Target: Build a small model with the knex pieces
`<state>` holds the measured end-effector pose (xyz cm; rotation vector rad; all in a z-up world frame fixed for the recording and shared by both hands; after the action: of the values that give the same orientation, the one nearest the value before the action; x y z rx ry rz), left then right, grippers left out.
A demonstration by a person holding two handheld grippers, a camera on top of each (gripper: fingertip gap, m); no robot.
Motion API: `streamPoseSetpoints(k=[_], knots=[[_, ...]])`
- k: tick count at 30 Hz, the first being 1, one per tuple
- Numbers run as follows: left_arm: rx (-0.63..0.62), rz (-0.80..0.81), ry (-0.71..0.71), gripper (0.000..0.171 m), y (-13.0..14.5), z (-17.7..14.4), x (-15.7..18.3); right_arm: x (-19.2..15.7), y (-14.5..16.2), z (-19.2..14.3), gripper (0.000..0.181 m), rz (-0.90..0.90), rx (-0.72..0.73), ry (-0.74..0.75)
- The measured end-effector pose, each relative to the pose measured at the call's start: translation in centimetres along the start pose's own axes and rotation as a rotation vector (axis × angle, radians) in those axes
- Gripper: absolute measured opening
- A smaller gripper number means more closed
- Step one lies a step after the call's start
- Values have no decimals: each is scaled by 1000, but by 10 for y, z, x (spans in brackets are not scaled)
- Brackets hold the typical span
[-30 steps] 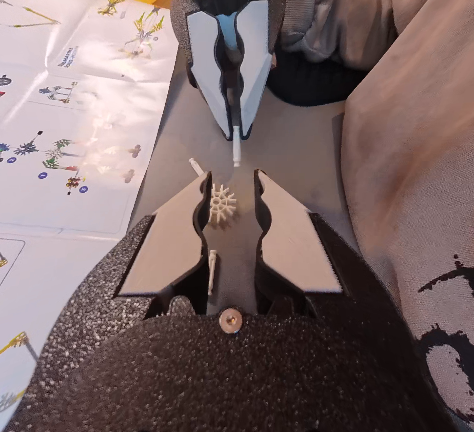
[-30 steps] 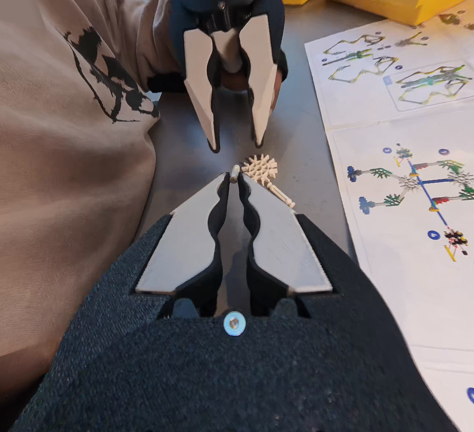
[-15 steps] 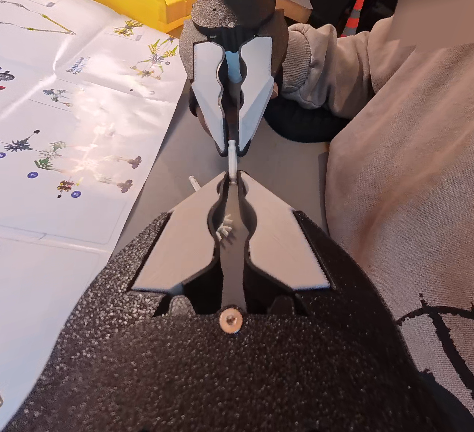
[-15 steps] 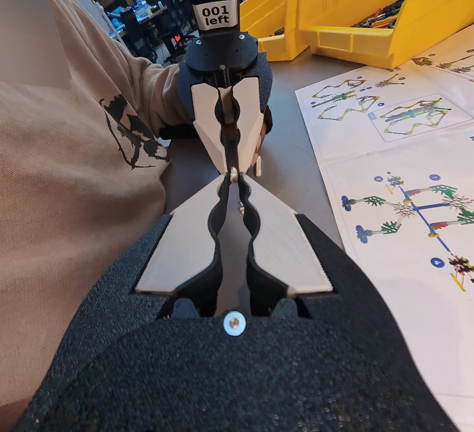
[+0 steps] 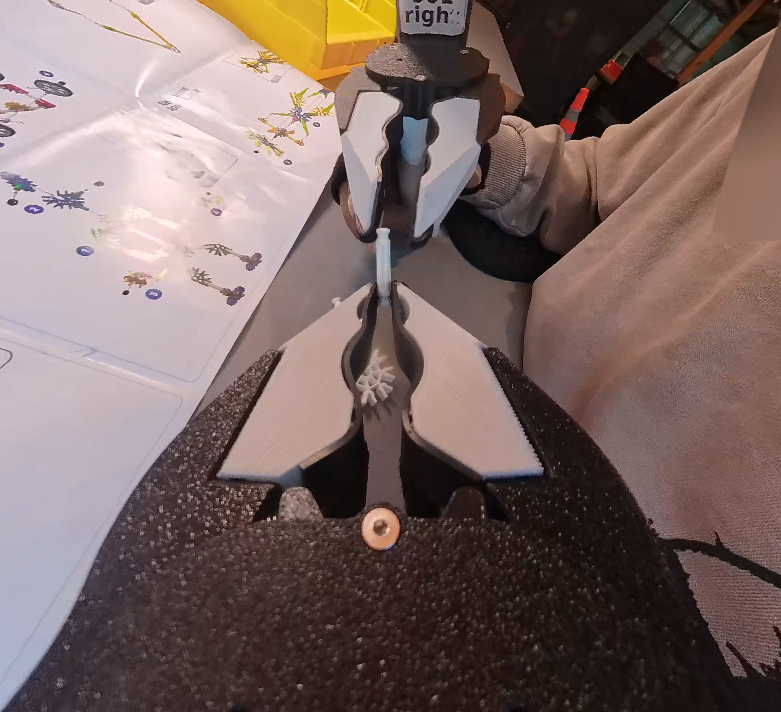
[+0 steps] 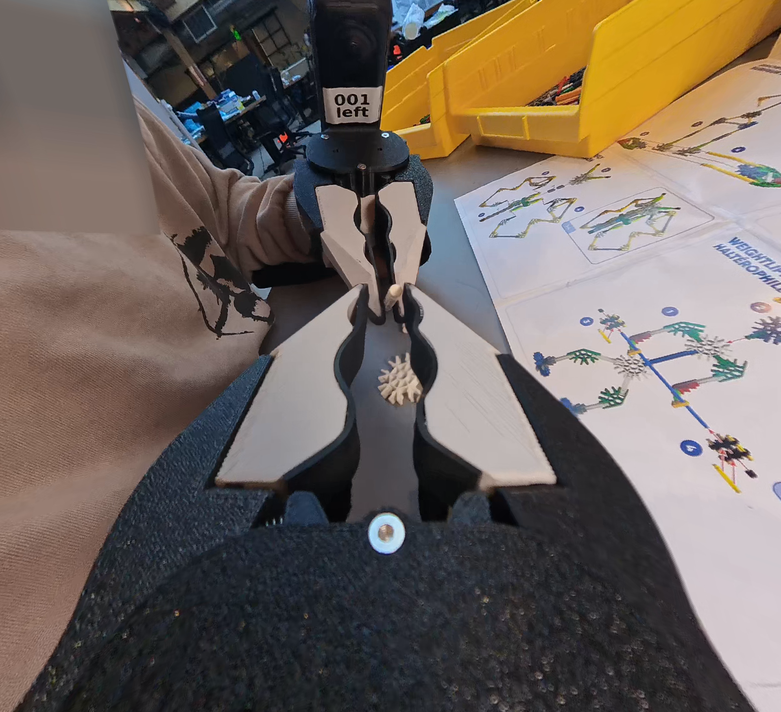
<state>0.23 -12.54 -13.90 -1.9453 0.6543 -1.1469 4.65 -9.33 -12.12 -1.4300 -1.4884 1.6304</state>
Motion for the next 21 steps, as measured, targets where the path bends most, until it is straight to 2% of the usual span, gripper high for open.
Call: streamPoseSetpoints(k=[3, 8, 11, 14, 19, 21], knots=[[30, -68, -59, 3, -4, -5, -14, 13, -12, -9, 21, -37, 55, 90], [107, -184, -200, 3, -11, -24, -47, 70, -28, -41, 21, -107, 34, 424], [151, -226, -243, 3, -14, -35, -59, 101, -22, -49, 24, -133, -103, 559], [201, -230, -297, 3, -21, -49, -69, 120, -1, -46, 46, -158, -323, 625], [228, -232, -376, 3, -22, -69, -84, 125, 28, -36, 57, -208, -536, 643], [231, -230, -380, 3, -23, -71, -85, 122, 31, -35, 53, -231, -572, 639]])
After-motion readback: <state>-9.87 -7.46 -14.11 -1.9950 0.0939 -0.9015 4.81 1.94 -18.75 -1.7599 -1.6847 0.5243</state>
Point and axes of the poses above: each gripper's, where its closed fingertips meet, z out along the fingers, y out of its underside, x = y × z across the jaws, the point moved 3 cm from there along -z, back along the fingers, and after that the axes turned 4 degrees about -z, right-handed, at the moved point
